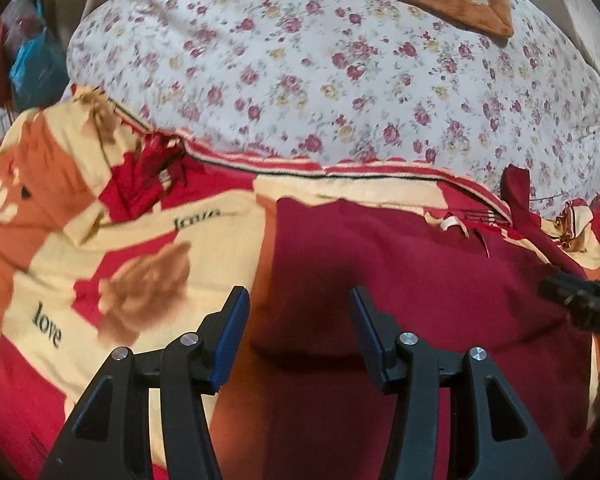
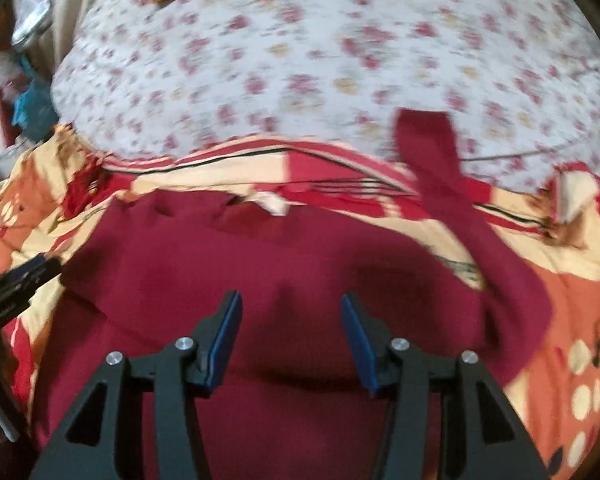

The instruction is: Fold small clothes

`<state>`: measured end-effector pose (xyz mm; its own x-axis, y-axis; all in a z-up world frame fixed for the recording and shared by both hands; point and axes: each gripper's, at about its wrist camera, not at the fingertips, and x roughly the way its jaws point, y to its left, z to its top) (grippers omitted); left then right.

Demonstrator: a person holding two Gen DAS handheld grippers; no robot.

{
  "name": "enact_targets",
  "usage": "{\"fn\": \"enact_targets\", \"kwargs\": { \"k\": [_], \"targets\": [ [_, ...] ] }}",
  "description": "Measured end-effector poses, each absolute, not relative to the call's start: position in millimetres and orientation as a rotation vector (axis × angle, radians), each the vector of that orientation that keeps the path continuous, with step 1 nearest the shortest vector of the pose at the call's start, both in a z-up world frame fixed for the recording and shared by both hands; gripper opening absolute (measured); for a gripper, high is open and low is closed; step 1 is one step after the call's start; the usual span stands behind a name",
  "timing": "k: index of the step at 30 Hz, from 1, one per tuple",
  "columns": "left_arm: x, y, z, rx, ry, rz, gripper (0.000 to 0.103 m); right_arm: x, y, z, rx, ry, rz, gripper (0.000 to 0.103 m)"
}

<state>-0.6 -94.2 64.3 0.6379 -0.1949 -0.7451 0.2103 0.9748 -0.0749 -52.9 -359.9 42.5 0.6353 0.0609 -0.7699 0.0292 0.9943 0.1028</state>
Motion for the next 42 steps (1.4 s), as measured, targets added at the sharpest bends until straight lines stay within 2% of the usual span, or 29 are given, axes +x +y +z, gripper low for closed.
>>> {"fn": "enact_targets", "kwargs": {
  "k": [11,14,18,26,31,34,39,42],
  "targets": [
    [46,-90,22,-0.021,0.956,-0.173,0.031,7,-289,13,0.057,0.91,0.121,0.054],
    [52,-76,12,-0.11,0.972,-0.185,0.04,21,-280,2,0.037,0.921,0.119,0.054],
    [52,-73,11,-0.135,0.974,-0.198,0.04,37,-282,-11,0.032,0.944,0.082,0.054],
    [41,-78,20,-0.104,0.965,-0.177,0.04,-2,-301,10,0.025,0.955,0.034,0.055],
    [21,-88,38,-0.097,0.931,-0.177,0.04,-11,-313,-4,0.02,0.966,0.021,0.062],
    [6,-92,48,-0.108,0.891,-0.184,0.04,-15,-318,6,0.062,0.973,0.056,0.062],
    [-8,-101,47,-0.101,0.824,-0.216,0.04,-27,-361,39,0.059,0.883,0.001,0.063],
    [-10,-107,41,-0.068,0.804,-0.212,0.04,-19,-406,55,0.051,0.842,-0.118,0.071]
  ]
}}
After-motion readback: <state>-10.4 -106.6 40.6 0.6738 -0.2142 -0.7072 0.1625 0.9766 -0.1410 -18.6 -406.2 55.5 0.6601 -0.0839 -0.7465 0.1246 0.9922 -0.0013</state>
